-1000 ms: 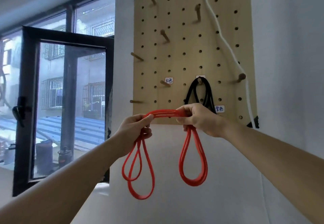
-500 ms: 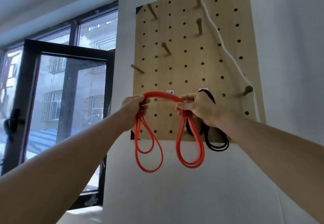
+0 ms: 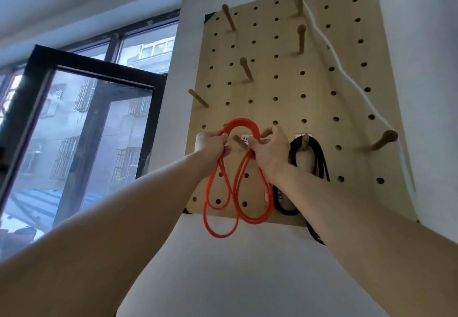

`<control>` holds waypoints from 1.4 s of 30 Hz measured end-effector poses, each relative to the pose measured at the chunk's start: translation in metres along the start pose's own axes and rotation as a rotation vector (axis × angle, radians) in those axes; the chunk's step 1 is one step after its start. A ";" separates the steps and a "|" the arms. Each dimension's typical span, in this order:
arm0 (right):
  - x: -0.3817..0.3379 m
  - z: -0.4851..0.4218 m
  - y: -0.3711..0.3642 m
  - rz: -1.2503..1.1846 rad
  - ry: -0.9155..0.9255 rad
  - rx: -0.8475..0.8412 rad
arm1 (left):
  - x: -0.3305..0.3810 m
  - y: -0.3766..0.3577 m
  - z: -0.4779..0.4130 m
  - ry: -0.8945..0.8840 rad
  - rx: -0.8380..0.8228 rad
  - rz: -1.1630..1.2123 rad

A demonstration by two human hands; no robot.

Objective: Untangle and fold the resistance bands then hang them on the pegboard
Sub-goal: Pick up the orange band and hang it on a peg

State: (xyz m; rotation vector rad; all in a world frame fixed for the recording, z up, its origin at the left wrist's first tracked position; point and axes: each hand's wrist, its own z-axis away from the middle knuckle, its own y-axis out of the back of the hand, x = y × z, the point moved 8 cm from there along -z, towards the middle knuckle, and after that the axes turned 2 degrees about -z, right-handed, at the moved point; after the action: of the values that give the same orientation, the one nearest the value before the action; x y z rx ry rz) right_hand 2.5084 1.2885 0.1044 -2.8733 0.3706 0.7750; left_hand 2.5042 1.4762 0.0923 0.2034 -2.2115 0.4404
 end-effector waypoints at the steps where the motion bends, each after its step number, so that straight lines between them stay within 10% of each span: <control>1: 0.007 -0.001 -0.002 0.014 -0.006 0.022 | -0.003 -0.001 -0.006 -0.026 0.026 -0.006; 7: 0.033 -0.013 -0.022 0.070 -0.073 0.008 | -0.025 -0.016 -0.018 -0.091 0.065 -0.161; 20: 0.062 0.006 -0.011 0.415 -0.159 -0.653 | -0.061 0.006 0.010 -0.018 -0.202 -0.484; 42: -0.077 0.112 0.082 0.624 0.258 -0.483 | 0.035 0.034 0.172 -0.204 -0.403 -0.581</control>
State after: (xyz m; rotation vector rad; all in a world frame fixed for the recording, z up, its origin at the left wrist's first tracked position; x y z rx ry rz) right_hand 2.3686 1.2471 0.0417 -3.3445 1.3254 0.6295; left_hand 2.3486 1.4426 0.0119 0.6685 -2.2508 -0.3551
